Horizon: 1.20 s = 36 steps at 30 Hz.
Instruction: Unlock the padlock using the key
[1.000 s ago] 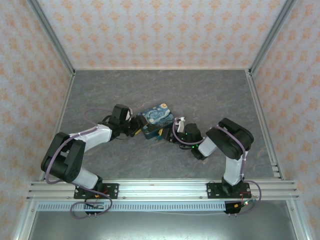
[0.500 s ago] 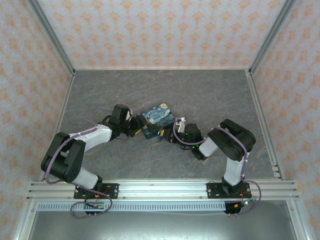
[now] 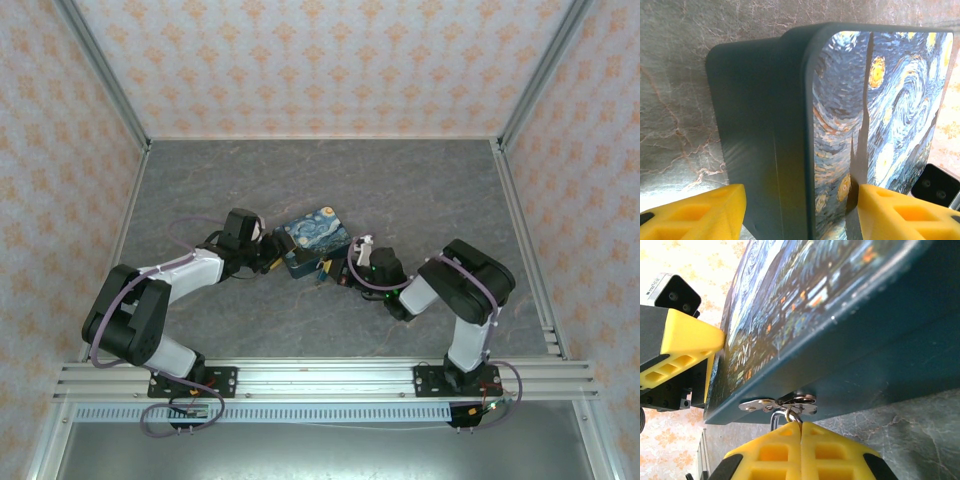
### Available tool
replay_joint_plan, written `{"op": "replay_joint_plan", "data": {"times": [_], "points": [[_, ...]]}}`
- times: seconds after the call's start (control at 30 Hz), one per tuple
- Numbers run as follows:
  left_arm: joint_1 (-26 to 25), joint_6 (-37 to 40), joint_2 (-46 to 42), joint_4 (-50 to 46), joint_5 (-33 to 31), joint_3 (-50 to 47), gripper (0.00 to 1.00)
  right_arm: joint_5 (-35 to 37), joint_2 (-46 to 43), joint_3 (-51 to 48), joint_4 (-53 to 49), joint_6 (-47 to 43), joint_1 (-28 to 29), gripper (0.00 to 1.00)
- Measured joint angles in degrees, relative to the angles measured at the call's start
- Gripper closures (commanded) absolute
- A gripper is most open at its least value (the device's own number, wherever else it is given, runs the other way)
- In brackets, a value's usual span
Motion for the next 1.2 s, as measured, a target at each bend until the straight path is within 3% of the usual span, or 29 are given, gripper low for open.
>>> {"op": "replay_joint_plan", "data": {"times": [0.8,1.0,1.2], "points": [[-1.4,-1.6,-1.7,0.3,-2.7,-1.6,0.35,11.8,-0.3,-1.9,4.5,12.2,0.3,1.00],[-1.4,-1.7,-2.0,0.1,-3.1,-1.8,0.29,13.9,-0.3,-1.9,4.6,13.3,0.3,1.00],[-1.4,-1.2,-3.5,-3.2,-4.8,-1.8,0.17,16.3,-4.5,-3.6,1.8,12.6,0.3,1.00]]}}
